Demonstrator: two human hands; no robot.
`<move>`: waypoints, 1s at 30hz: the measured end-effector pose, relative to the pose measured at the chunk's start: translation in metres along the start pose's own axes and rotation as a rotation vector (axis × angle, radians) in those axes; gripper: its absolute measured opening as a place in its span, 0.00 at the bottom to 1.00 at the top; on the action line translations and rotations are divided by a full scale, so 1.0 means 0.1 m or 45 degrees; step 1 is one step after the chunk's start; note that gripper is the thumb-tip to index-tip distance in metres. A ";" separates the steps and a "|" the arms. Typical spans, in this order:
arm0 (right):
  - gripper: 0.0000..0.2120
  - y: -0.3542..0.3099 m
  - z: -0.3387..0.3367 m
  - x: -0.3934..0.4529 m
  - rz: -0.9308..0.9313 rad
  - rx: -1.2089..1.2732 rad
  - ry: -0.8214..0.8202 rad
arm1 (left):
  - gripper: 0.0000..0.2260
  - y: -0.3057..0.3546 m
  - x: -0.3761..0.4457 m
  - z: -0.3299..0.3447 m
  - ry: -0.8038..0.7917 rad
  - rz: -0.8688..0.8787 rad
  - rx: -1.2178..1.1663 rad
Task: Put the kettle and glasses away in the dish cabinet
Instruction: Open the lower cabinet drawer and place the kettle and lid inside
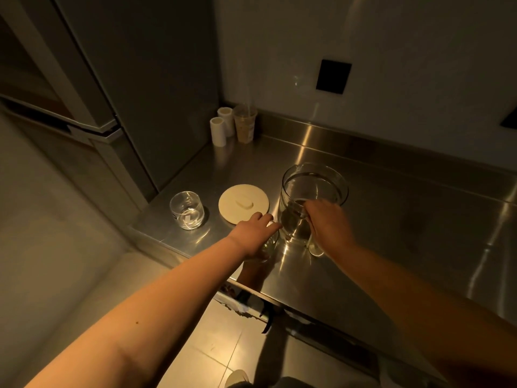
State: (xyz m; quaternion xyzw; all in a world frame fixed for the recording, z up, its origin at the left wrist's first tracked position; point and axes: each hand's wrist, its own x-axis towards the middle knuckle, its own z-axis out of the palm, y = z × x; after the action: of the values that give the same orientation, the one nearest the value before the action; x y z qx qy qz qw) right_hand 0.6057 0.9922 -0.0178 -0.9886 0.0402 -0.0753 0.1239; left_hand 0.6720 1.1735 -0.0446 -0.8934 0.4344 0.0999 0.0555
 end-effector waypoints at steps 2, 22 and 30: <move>0.12 0.00 0.02 0.01 -0.014 -0.011 -0.008 | 0.39 0.01 -0.02 0.04 0.013 -0.014 -0.001; 0.17 -2.09 0.26 1.06 -0.623 -0.039 0.145 | 0.32 -1.95 -1.27 -0.30 0.350 -0.383 -0.080; 0.18 -3.90 0.68 1.89 -0.765 -0.035 0.153 | 0.32 -3.80 -2.10 -0.41 0.332 -0.506 0.013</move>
State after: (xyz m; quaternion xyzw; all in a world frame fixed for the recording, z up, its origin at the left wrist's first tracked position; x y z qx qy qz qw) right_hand 0.8269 1.3666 0.0409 -0.9516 -0.2457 -0.1665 0.0802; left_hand 0.8503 1.5609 0.0477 -0.9664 0.2541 -0.0314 0.0223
